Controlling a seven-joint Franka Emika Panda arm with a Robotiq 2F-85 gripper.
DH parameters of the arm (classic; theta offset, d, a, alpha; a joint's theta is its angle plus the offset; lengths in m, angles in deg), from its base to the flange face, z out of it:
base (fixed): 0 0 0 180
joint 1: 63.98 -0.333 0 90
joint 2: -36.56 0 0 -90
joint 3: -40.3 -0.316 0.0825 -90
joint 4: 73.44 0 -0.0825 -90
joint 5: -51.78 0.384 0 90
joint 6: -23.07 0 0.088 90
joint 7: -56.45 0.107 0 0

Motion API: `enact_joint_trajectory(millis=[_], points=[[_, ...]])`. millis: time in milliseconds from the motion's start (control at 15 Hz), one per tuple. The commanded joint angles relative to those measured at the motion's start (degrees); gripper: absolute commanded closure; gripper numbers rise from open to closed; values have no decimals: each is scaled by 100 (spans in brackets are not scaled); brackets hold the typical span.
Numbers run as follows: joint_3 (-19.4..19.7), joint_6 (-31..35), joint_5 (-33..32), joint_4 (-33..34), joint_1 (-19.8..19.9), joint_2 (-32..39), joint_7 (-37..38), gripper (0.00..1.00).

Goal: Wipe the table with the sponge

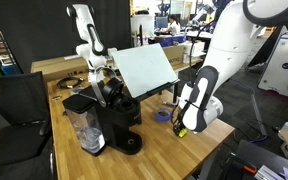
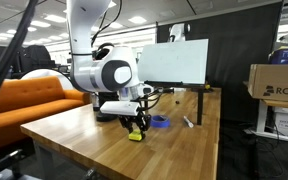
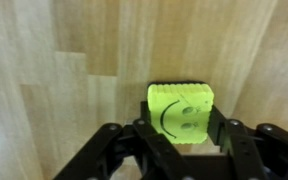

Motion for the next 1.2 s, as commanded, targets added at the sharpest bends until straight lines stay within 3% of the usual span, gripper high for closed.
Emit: enact_joint_trajectory(millis=[0, 467, 733, 1133], points=[[-403, 99, -25, -150, -123, -114, 104, 71], [-1214, 129, -67, -273, -284, -203, 179, 71], [-1168, 186, -118, -315, -286, -188, 105, 71], [-666, 176, -171, -277, -175, -131, -92, 71]])
